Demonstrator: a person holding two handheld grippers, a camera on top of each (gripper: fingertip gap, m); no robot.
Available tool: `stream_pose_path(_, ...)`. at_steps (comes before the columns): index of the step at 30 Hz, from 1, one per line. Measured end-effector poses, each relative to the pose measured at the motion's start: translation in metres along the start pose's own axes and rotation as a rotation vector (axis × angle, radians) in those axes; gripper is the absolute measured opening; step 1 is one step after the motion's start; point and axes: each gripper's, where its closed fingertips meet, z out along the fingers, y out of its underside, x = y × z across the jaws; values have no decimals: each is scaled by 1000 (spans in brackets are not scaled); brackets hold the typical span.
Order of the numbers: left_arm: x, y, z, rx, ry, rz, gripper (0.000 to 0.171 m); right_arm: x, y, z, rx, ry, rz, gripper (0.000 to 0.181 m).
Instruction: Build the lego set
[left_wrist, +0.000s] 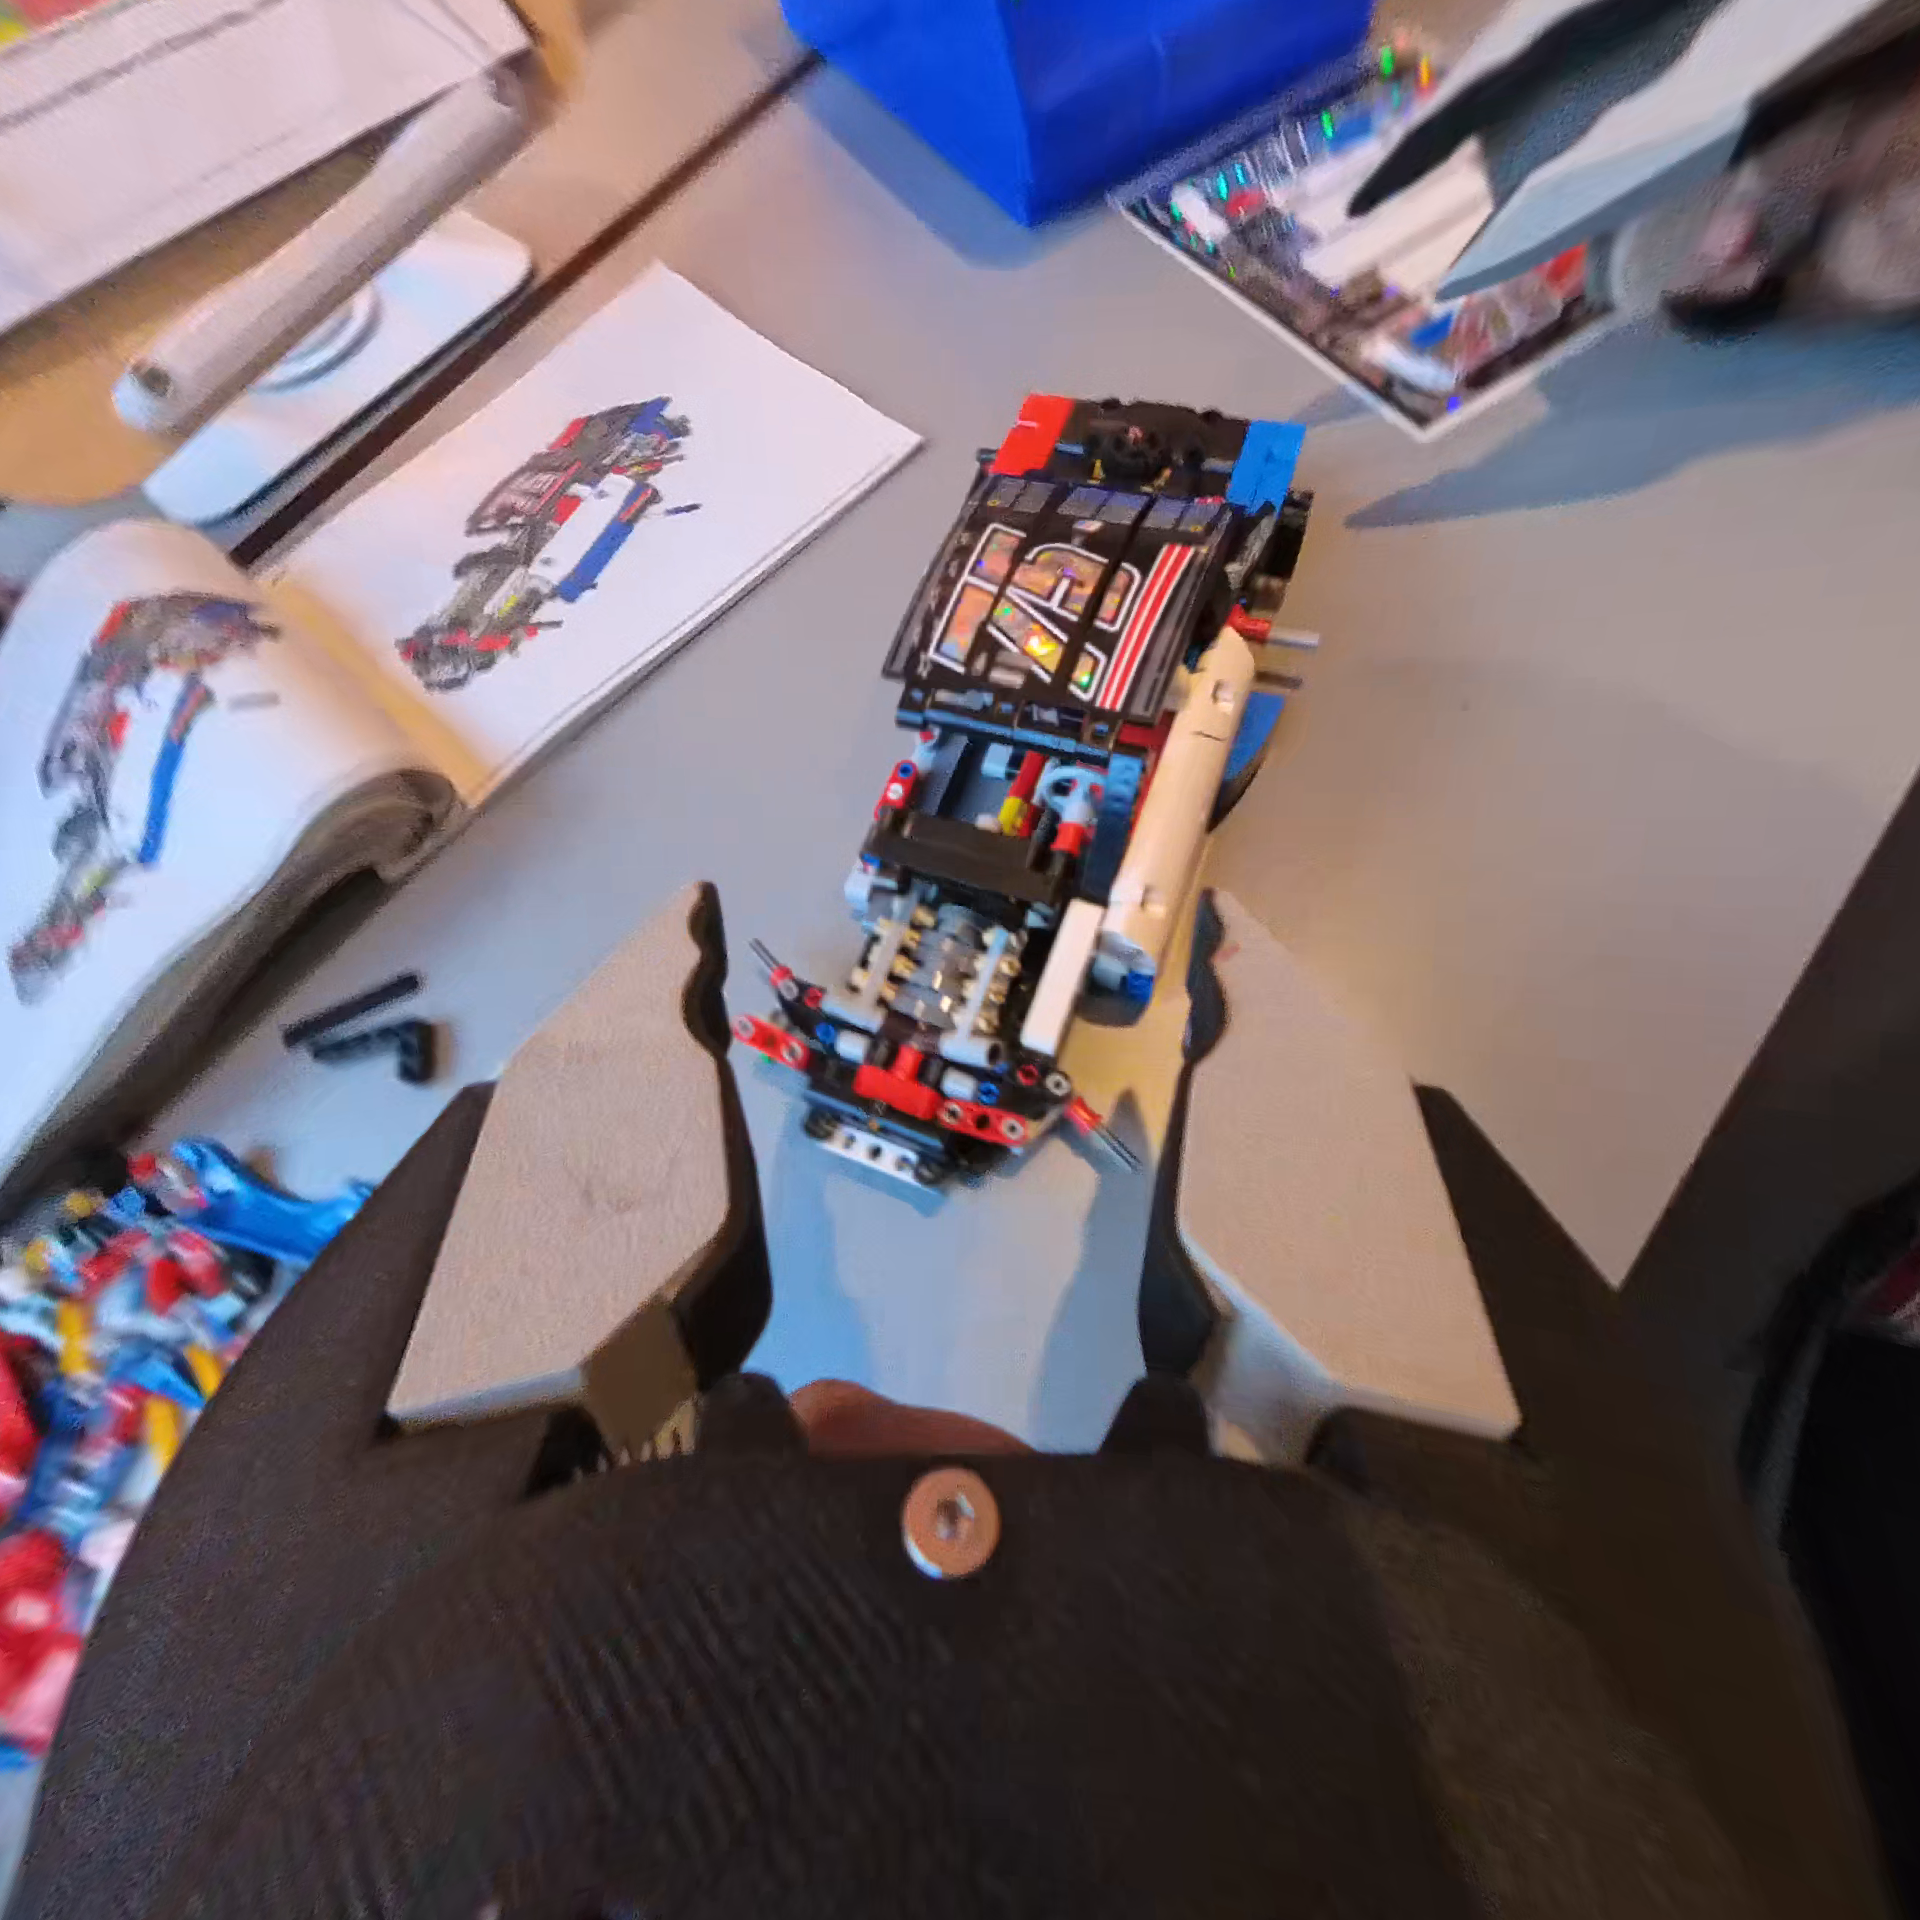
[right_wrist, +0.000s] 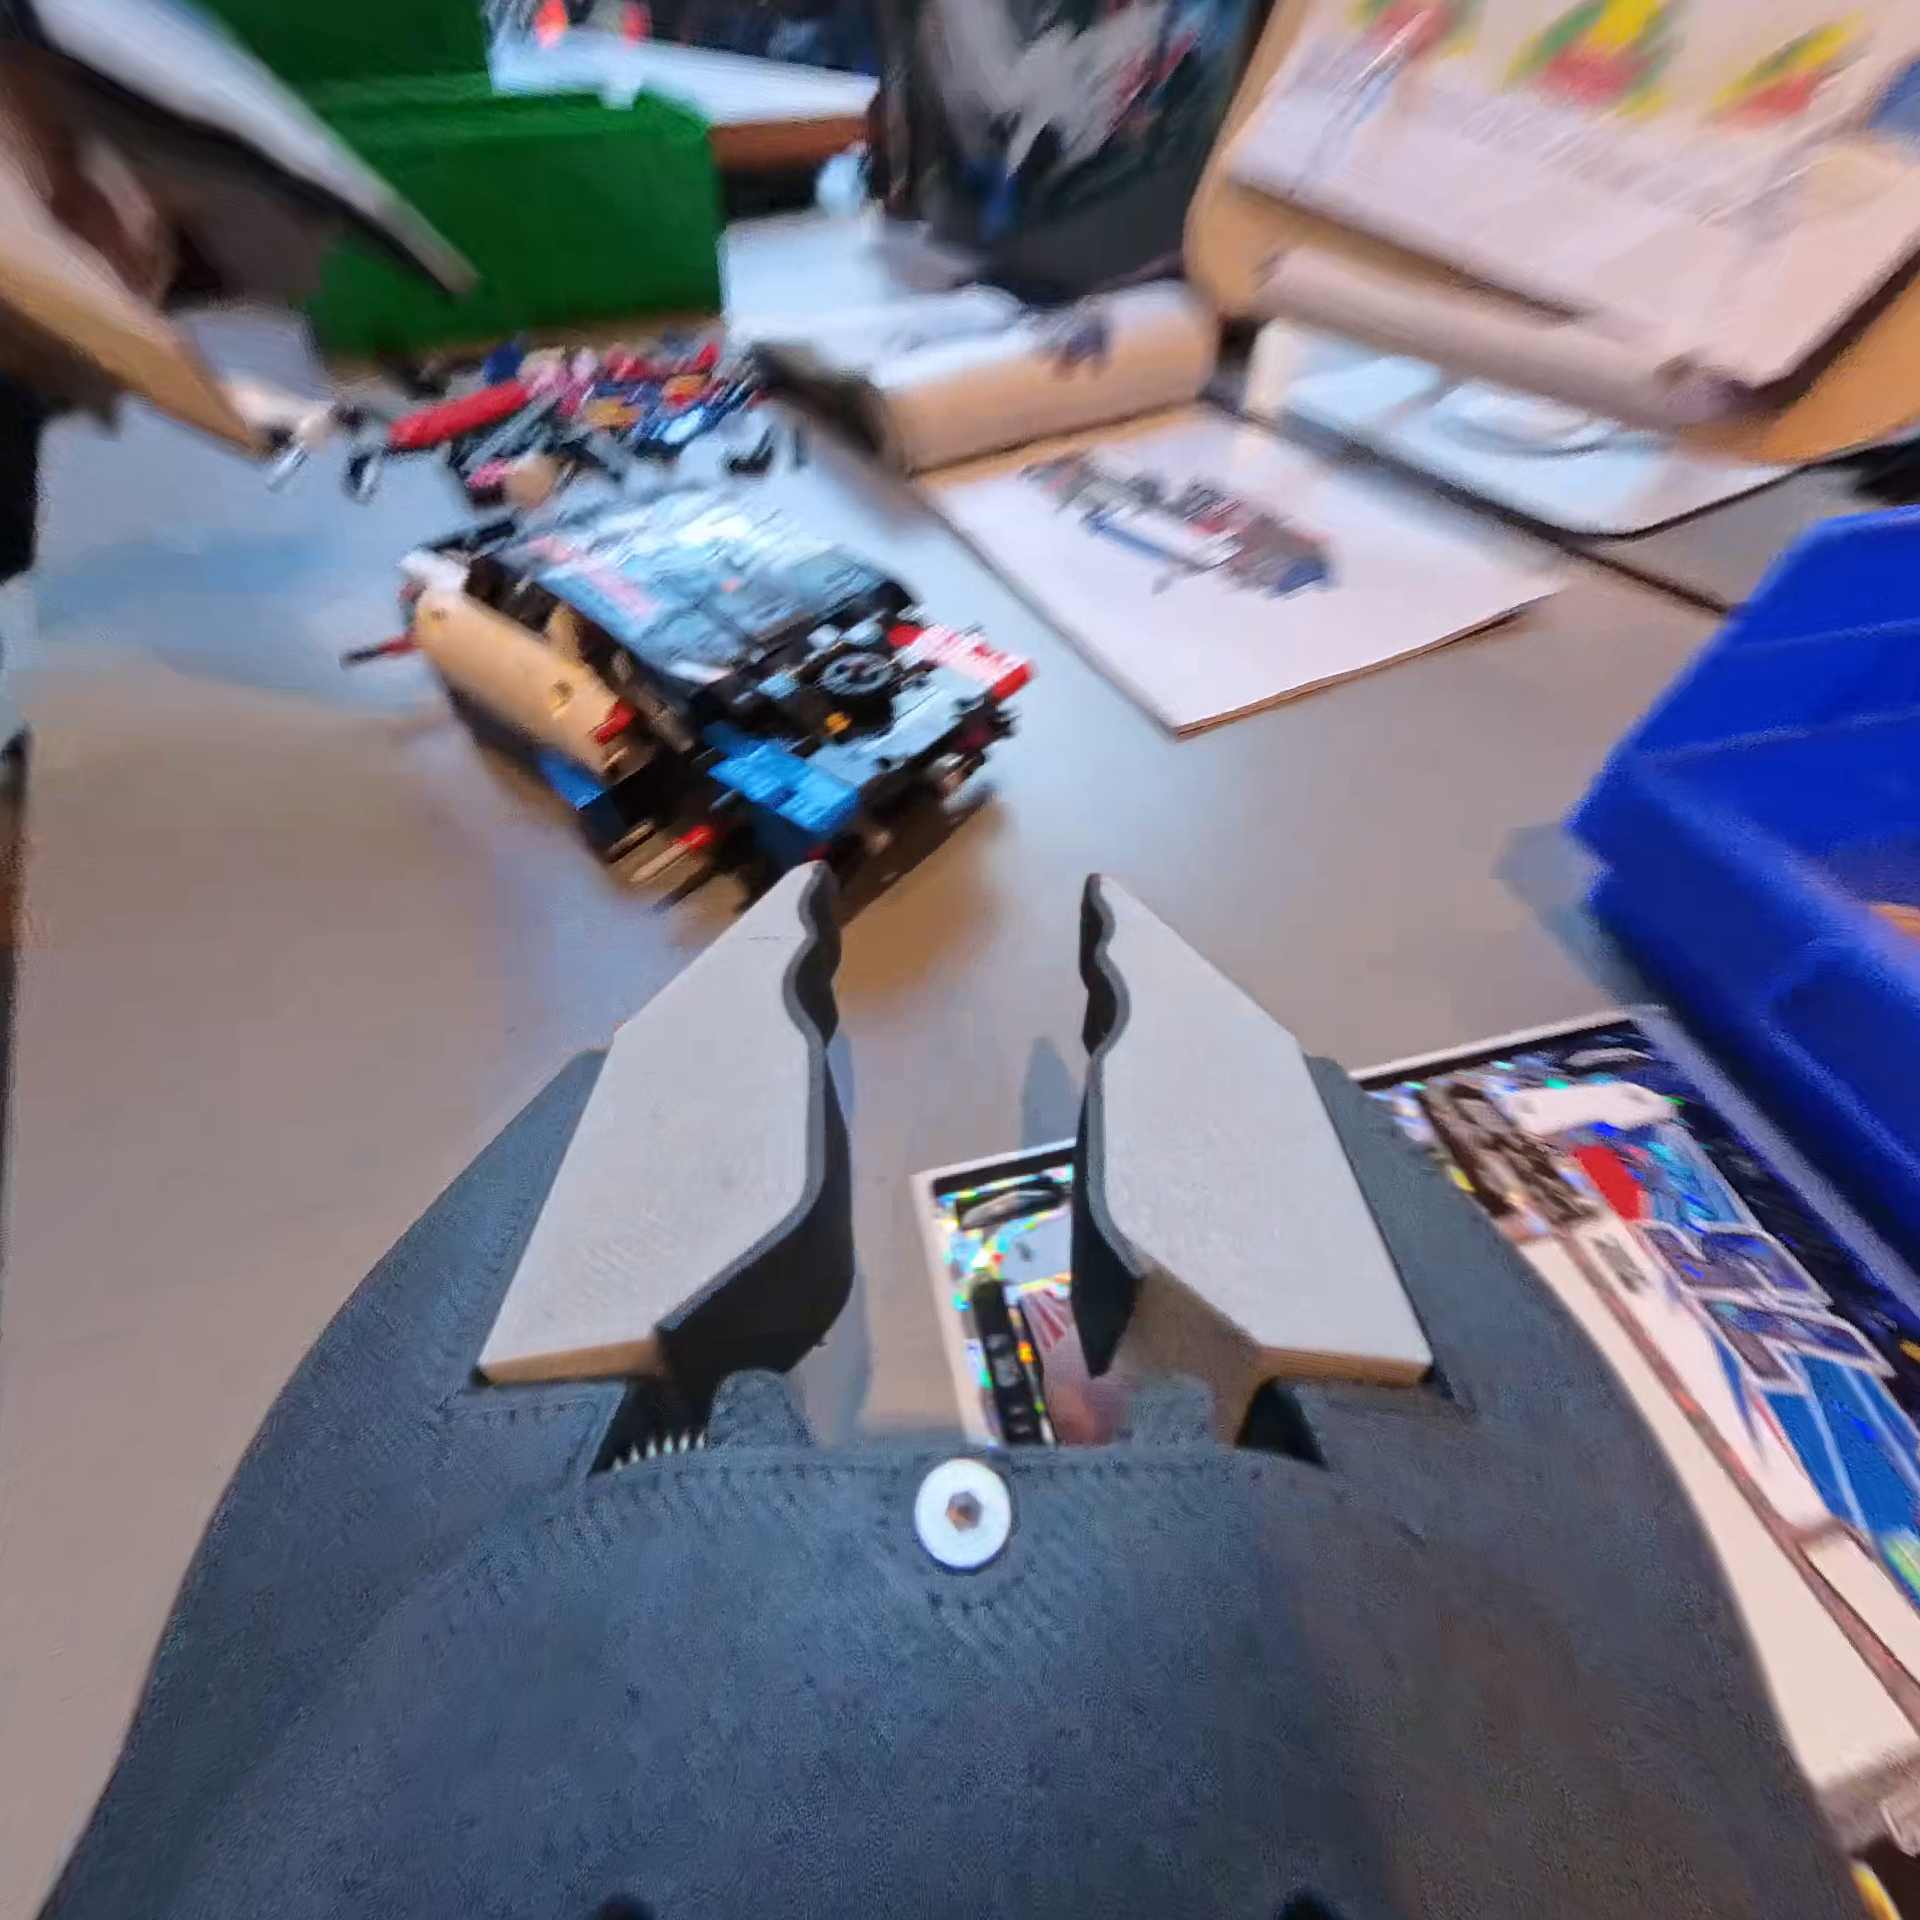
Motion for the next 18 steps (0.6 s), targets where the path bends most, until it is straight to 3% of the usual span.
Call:
stream_pose_path(4,-11,35,-7,81,-177,-85,82,19,-18,-19,169,97,62,46)
stream_pose_path(7,-16,48,-7,153,-247,-109,78,26,-18,-22,181,129,84,52)
stream_pose_path(18,-21,41,-24,386,-119,-290,58,39,-18,-27,191,214,67,50)
